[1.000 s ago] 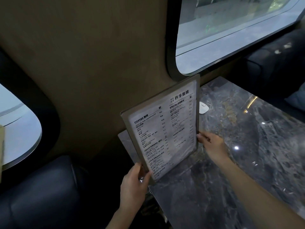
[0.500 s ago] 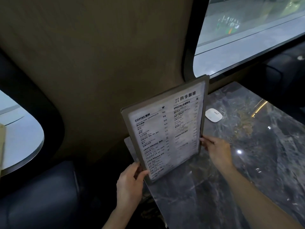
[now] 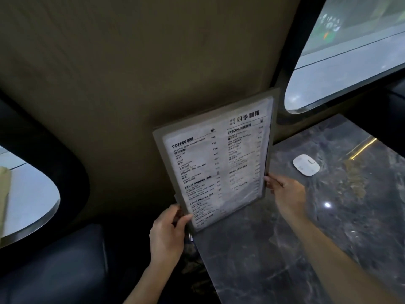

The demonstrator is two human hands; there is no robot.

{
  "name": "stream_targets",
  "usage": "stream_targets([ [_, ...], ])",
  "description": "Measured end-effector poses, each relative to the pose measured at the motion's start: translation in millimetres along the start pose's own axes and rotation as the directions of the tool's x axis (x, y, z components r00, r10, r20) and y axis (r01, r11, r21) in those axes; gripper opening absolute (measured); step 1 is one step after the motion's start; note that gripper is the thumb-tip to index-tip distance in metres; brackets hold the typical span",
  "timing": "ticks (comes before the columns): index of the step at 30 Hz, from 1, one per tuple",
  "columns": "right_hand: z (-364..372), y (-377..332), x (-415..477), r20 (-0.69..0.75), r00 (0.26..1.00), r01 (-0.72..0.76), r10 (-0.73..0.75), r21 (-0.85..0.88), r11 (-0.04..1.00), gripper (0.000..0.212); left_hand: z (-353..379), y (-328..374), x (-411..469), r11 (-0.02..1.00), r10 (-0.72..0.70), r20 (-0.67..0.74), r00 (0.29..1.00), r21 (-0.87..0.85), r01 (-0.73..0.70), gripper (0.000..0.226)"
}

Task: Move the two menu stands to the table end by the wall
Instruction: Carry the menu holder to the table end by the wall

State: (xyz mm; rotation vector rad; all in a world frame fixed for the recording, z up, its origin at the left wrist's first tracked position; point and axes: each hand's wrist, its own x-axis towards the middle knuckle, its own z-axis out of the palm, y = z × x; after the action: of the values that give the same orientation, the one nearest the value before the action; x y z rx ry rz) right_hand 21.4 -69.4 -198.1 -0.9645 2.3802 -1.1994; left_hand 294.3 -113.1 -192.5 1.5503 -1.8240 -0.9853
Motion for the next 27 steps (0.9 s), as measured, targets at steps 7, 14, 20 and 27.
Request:
stream_targets([
  [7, 13, -5, 13, 0.003, 1.000, 0.016, -0.016, 0.025, 1.000, 0.017, -2, -5, 20, 1.000, -0.003, -0.024, 1.000, -0.010, 0.003, 0.010],
  [14, 16, -8, 17, 0.028, 0.999, 0.037, -0.037, 0.004, 0.999, 0.018, -3, -7, 26, 1.000, -0.015, -0.027, 1.000, 0.003, 0.015, 0.014],
  [20, 13, -13, 16, 0.061, 0.997, 0.039, -0.037, -0.029, 0.999, 0.022, 0, -4, 23, 0.999, 0.022, -0.069, 0.997, 0.041, -0.019, 0.011],
  [27, 3, -3, -8, 0.155, 0.988, 0.016, 0.000, -0.107, 0.994, 0.034, 1, 1, 12, 0.991, -0.121, -0.190, 0.974, 0.032, 0.129, 0.044],
])
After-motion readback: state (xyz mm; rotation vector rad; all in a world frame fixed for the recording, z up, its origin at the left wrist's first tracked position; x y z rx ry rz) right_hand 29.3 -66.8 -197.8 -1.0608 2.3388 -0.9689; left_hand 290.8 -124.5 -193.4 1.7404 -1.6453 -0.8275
